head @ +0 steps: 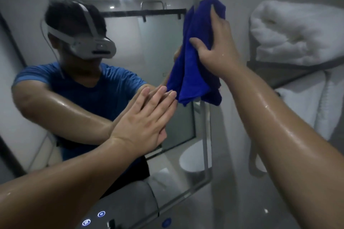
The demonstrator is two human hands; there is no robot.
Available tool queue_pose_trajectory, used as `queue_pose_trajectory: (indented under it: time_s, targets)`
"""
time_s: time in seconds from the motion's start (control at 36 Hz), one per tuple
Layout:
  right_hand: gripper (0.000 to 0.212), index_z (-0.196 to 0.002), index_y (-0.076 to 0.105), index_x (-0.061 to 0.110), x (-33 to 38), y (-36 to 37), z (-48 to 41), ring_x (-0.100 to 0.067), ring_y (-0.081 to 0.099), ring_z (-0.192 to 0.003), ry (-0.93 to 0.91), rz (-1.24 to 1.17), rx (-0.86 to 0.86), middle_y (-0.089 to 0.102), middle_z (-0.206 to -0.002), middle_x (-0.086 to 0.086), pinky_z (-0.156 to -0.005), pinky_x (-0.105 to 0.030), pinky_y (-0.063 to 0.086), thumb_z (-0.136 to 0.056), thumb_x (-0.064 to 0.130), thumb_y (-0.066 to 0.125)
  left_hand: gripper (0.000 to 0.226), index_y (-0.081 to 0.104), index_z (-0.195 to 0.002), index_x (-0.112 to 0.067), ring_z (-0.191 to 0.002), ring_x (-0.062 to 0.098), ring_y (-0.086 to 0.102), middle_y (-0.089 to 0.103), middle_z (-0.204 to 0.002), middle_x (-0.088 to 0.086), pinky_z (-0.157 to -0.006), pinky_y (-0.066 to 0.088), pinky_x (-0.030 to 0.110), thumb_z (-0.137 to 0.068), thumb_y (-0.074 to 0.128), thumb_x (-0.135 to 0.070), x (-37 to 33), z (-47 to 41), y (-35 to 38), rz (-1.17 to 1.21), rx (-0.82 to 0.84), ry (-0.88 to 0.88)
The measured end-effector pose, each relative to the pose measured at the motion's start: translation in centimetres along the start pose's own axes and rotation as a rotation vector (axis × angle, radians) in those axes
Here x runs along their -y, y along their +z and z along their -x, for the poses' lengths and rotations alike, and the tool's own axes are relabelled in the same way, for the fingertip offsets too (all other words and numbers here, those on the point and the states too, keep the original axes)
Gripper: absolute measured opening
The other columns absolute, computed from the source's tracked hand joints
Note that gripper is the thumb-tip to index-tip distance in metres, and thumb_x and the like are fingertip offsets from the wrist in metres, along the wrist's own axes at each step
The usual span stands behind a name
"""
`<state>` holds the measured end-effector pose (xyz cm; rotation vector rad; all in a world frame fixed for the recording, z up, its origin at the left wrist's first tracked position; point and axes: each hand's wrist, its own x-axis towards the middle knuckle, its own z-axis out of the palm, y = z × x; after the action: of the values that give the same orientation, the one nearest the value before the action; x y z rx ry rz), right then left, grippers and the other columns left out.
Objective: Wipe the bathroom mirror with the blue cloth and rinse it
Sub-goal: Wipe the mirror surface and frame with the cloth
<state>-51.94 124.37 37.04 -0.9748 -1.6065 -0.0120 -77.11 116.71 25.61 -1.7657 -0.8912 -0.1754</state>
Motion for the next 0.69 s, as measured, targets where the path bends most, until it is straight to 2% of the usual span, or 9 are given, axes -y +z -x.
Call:
queue_pose_trajectory:
  time_s: [0.06,0.11,0.19,0.33,0.44,0.5,0.58,0.64,0.69]
  targets:
    - [0.075,-0.163,0.033,0.026,-1.2,1.4,1.1,-0.013,0.047,-0.14,0.003,-0.025,-0.116,0.042,-0.156,0.0,-0.121,-0.039,0.042,-0.1,0.055,0.062,0.078,0.028,-0.165,-0.009,-0.162,0.038,0.008,0.014,-0.175,0.015,-0.13,0.008,0.062,-0.095,0.045,-0.039,0.0,0.0,0.1,0.001,-0.01,-0.001]
    - [0.068,-0.155,0.043,0.019,-2.3,3.7,2.9,-0.017,0.051,-0.135,0.091,-0.047,-0.239,0.05,-0.148,-0.005,-0.117,-0.043,0.045,-0.102,0.06,0.054,0.077,0.032,-0.164,-0.008,-0.162,0.039,0.011,0.017,-0.175,0.015,-0.129,0.009,0.062,-0.095,0.046,-0.039,0.0,0.0,0.1,-0.006,-0.015,0.001]
    - [0.066,-0.146,0.05,0.008,-3.5,6.8,7.1,-0.027,0.053,-0.13,0.227,-0.003,-0.345,0.055,-0.139,-0.012,-0.114,-0.047,0.045,-0.105,0.06,0.043,0.069,0.046,-0.155,-0.004,-0.161,0.04,0.016,0.022,-0.173,0.016,-0.129,0.011,0.063,-0.095,0.048,-0.038,0.0,-0.1,0.1,-0.006,-0.037,0.012]
    - [0.061,-0.139,0.047,0.015,-7.2,10.1,17.2,-0.024,0.057,-0.123,0.397,-0.049,-0.276,0.052,-0.134,-0.005,-0.108,-0.052,0.051,-0.105,0.064,0.036,0.072,0.029,-0.164,-0.006,-0.161,0.041,0.015,0.021,-0.173,0.017,-0.128,0.011,0.064,-0.101,0.039,-0.039,0.0,0.0,0.2,-0.029,-0.046,0.01]
    - [0.082,-0.137,0.048,0.009,-10.7,12.8,25.2,-0.032,0.059,-0.118,0.632,-0.019,-0.222,0.054,-0.132,-0.012,-0.105,-0.056,0.052,-0.099,0.078,0.027,0.073,0.027,-0.165,-0.007,-0.162,0.04,0.012,0.018,-0.174,0.015,-0.128,0.011,0.064,-0.101,0.039,-0.039,0.1,0.1,0.2,-0.048,-0.047,0.007]
    - [0.082,-0.139,0.044,0.014,-12.7,14.7,29.1,-0.033,0.061,-0.119,0.767,-0.064,-0.206,0.056,-0.132,-0.012,-0.107,-0.058,0.051,-0.097,0.082,0.025,0.073,0.029,-0.165,-0.008,-0.161,0.04,0.013,0.019,-0.174,0.014,-0.128,0.012,0.064,-0.099,0.041,-0.039,0.0,0.1,0.3,-0.051,-0.055,0.005]
    - [0.056,-0.125,0.044,0.026,-14.1,16.2,33.4,-0.029,0.066,-0.103,0.947,-0.127,-0.196,0.062,-0.119,-0.011,-0.098,-0.053,0.057,-0.1,0.075,0.031,0.075,0.031,-0.164,-0.008,-0.161,0.04,0.014,0.019,-0.174,0.014,-0.128,0.013,0.065,-0.097,0.046,-0.038,-0.1,0.0,0.3,-0.042,-0.057,0.004]
    - [0.034,-0.113,0.045,0.021,-14.3,16.4,35.1,-0.025,0.063,-0.092,1.072,-0.15,-0.16,0.062,-0.114,-0.015,-0.09,-0.044,0.055,-0.109,0.054,0.039,0.076,0.031,-0.164,-0.008,-0.161,0.04,0.014,0.019,-0.174,0.014,-0.127,0.015,0.066,-0.096,0.048,-0.037,-0.1,0.0,0.3,-0.04,-0.055,0.004]
    - [0.028,-0.106,0.049,0.012,-14.9,16.8,36.1,-0.028,0.062,-0.089,1.191,-0.214,-0.151,0.063,-0.114,-0.024,-0.082,-0.04,0.053,-0.113,0.038,0.041,0.076,0.03,-0.165,-0.008,-0.162,0.04,0.013,0.018,-0.174,0.014,-0.127,0.014,0.065,-0.097,0.047,-0.038,-0.1,0.1,0.2,-0.041,-0.053,0.006]
